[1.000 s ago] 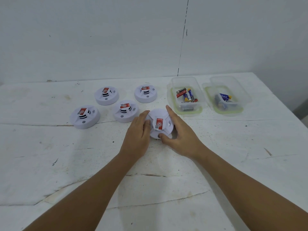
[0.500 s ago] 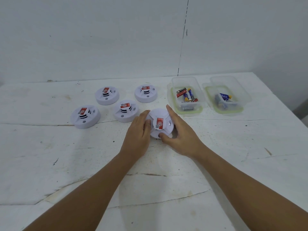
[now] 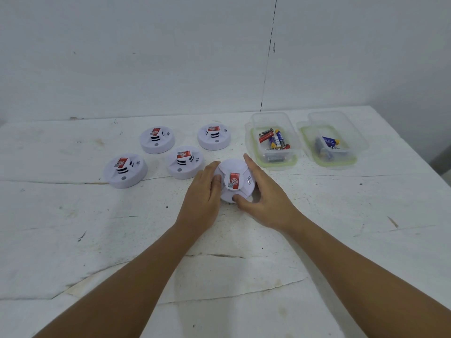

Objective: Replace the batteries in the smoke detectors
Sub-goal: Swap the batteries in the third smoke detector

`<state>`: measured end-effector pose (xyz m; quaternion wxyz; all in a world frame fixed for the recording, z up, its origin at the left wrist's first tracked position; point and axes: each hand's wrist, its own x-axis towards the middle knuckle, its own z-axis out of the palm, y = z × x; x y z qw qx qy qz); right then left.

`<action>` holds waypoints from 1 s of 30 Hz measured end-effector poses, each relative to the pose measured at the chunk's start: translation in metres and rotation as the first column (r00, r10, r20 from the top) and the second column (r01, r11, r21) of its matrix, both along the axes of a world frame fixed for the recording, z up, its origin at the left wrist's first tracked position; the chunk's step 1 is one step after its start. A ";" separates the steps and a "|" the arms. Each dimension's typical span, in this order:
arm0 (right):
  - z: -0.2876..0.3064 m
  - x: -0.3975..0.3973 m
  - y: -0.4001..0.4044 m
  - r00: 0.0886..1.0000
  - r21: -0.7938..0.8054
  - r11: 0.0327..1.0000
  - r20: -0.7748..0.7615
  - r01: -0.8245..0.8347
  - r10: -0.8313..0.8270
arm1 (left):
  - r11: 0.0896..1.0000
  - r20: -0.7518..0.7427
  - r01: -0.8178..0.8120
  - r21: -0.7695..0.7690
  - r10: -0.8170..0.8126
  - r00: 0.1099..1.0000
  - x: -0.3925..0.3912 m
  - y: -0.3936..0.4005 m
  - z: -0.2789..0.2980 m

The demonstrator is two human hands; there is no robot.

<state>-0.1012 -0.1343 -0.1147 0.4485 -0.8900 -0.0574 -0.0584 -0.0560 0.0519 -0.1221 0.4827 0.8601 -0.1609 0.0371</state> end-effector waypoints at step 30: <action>0.001 -0.001 0.000 1.000 -0.001 1.000 0.004 -0.001 0.001 | 1.000 -0.001 -0.007 0.010 0.007 1.000 0.001 0.000 -0.002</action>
